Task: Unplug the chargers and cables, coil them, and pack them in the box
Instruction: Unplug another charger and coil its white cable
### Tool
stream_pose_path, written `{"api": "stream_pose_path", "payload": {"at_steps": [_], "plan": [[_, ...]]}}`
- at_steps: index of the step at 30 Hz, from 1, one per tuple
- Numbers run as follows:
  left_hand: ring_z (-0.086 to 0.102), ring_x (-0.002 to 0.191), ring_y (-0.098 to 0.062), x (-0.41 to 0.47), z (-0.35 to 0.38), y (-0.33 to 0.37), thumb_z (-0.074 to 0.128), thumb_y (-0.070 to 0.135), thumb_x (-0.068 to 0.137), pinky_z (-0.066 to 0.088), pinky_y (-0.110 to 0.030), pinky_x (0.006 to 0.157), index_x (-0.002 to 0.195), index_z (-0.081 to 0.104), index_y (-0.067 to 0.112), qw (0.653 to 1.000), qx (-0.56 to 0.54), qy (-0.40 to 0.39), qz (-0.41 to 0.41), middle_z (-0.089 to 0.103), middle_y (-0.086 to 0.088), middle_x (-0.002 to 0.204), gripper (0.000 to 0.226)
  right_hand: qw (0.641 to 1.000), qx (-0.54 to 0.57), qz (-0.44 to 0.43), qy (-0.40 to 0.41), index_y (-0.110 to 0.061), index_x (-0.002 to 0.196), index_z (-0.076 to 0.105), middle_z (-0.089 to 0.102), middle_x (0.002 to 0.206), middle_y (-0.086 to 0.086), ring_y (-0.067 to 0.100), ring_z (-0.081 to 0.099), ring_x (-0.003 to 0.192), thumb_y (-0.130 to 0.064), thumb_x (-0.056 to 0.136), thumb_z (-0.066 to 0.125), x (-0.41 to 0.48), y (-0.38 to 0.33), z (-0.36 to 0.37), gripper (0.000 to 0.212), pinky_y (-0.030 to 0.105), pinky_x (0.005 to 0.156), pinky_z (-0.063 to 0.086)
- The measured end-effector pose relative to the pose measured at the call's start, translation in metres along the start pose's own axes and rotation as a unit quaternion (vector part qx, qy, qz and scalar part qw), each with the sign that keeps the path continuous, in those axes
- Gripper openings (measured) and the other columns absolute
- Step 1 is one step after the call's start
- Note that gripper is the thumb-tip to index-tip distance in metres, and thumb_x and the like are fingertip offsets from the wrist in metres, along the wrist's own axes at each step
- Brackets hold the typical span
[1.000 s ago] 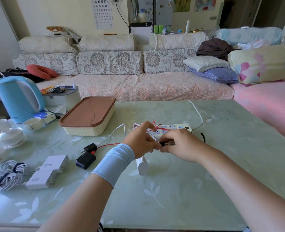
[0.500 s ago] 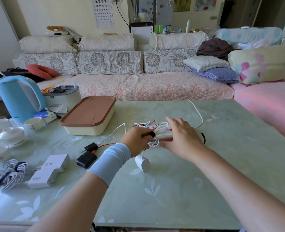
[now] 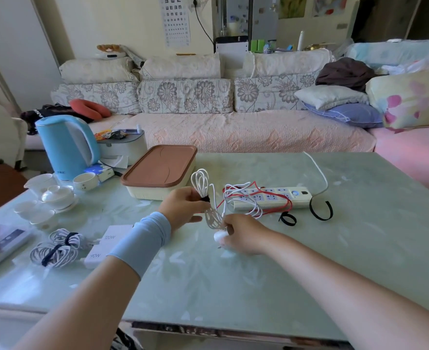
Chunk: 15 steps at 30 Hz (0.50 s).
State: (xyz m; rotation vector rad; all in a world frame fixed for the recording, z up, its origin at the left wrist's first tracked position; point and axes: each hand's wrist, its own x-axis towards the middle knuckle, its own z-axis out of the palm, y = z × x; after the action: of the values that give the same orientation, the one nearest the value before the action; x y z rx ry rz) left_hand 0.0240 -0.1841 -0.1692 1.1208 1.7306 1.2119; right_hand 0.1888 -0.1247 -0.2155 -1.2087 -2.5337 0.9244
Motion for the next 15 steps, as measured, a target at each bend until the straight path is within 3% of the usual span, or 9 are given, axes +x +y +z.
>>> {"api": "stream_pose_path", "payload": {"at_steps": [2, 5, 7, 10, 13, 15], "plan": [[0.063, 0.070, -0.021, -0.002, -0.020, -0.009, 0.074, 0.009, 0.079, 0.058, -0.035, 0.069, 0.106, 0.051, 0.010, 0.996, 0.076, 0.034, 0.025, 0.067, -0.004, 0.083, 0.036, 1.000, 0.003, 0.003, -0.008, -0.019, 0.077, 0.055, 0.058, 0.076, -0.010, 0.009, 0.054, 0.068, -0.036, 0.083, 0.062, 0.002, -0.007, 0.006, 0.019, 0.025, 0.064, 0.044], [0.063, 0.067, -0.026, -0.010, -0.049, -0.022, 0.076, 0.026, 0.069, 0.058, -0.043, 0.071, 0.112, 0.036, 0.032, 0.977, 0.191, 0.070, 0.064, 0.069, -0.005, 0.080, 0.059, 1.000, 0.008, 0.004, -0.017, -0.010, 0.080, 0.060, 0.060, 0.074, -0.009, 0.014, 0.052, 0.068, -0.034, 0.076, 0.064, 0.008, -0.018, 0.017, 0.025, 0.030, 0.067, 0.049], [0.061, 0.063, -0.025, -0.018, -0.066, -0.028, 0.076, 0.012, 0.074, 0.059, -0.045, 0.069, 0.113, 0.039, 0.032, 0.977, 0.195, 0.052, 0.069, 0.066, -0.010, 0.075, 0.057, 0.999, -0.002, 0.000, -0.033, -0.008, 0.083, 0.063, 0.059, 0.073, -0.010, 0.014, 0.052, 0.066, -0.032, 0.075, 0.067, 0.008, -0.031, 0.025, 0.026, 0.029, 0.066, 0.047], [0.059, 0.059, -0.013, -0.033, -0.092, -0.036, 0.076, -0.001, 0.072, 0.056, -0.041, 0.072, 0.110, 0.054, 0.012, 0.980, 0.186, 0.022, 0.067, 0.067, -0.008, 0.069, 0.046, 0.999, -0.017, -0.014, -0.047, -0.004, 0.101, 0.063, 0.066, 0.095, 0.003, 0.026, 0.060, 0.084, -0.028, 0.078, 0.068, 0.005, -0.051, 0.041, 0.034, 0.036, 0.078, 0.054], [0.069, 0.077, -0.015, -0.051, -0.122, -0.051, 0.085, 0.009, 0.068, 0.058, -0.028, 0.078, 0.093, 0.069, 0.009, 0.982, 0.186, 0.026, 0.031, 0.074, -0.001, 0.081, 0.029, 0.998, -0.006, -0.027, -0.048, -0.016, 0.107, 0.063, 0.061, 0.106, 0.001, 0.023, 0.060, 0.096, -0.029, 0.079, 0.068, 0.007, -0.065, 0.057, 0.031, 0.032, 0.079, 0.052], [0.069, 0.076, -0.016, -0.064, -0.136, -0.061, 0.086, 0.011, 0.067, 0.056, -0.019, 0.070, 0.090, 0.071, 0.008, 0.986, 0.159, 0.048, 0.015, 0.074, -0.003, 0.082, 0.027, 0.998, 0.021, -0.033, -0.050, -0.020, 0.112, 0.066, 0.063, 0.110, 0.002, 0.022, 0.063, 0.100, -0.029, 0.080, 0.067, 0.010, -0.074, 0.065, 0.033, 0.030, 0.081, 0.052]]}}
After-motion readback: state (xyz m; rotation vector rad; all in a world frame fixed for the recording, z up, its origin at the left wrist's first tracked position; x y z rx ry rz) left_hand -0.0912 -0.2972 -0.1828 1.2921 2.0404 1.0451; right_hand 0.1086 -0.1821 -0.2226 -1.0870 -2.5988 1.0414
